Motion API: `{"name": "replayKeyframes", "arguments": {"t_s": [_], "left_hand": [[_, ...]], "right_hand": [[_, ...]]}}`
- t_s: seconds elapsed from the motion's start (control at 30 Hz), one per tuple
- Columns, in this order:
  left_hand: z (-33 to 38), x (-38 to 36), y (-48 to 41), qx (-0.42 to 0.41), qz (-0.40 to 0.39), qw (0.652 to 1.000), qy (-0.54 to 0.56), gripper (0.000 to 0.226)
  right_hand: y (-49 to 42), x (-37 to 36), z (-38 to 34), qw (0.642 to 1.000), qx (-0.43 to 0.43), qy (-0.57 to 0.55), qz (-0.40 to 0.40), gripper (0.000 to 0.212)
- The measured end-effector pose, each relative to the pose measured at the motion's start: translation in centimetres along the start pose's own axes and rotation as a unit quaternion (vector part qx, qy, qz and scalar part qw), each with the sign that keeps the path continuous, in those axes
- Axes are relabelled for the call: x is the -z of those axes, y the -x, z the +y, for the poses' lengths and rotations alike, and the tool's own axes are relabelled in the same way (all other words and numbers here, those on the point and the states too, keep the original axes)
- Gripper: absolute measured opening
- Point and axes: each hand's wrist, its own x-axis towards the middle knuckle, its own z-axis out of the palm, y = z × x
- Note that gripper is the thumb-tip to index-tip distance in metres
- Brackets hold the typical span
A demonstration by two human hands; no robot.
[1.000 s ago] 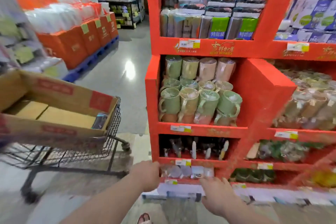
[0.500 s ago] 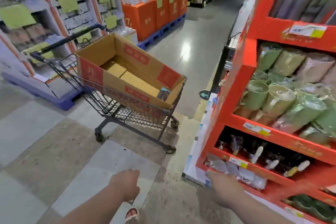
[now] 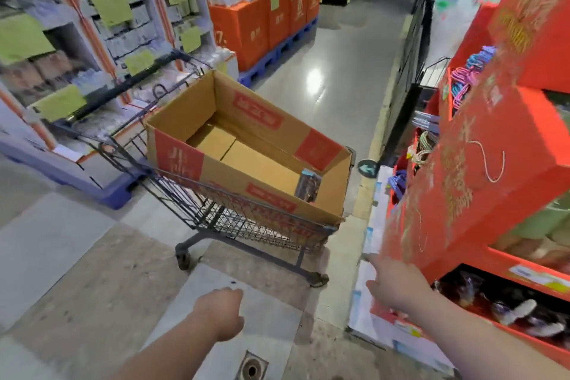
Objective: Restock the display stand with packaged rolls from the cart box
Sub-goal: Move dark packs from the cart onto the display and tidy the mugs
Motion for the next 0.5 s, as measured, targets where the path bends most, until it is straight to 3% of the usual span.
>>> {"name": "replayKeyframes", "arguments": {"t_s": [0.5], "left_hand": [[8.3,19.5,-13.2,-0.096,0.116,0.988,-0.019,0.040]], "right_hand": [[-10.9,0.9,5.9,0.994,-0.036,-0.011,-0.107,0.048]]}}
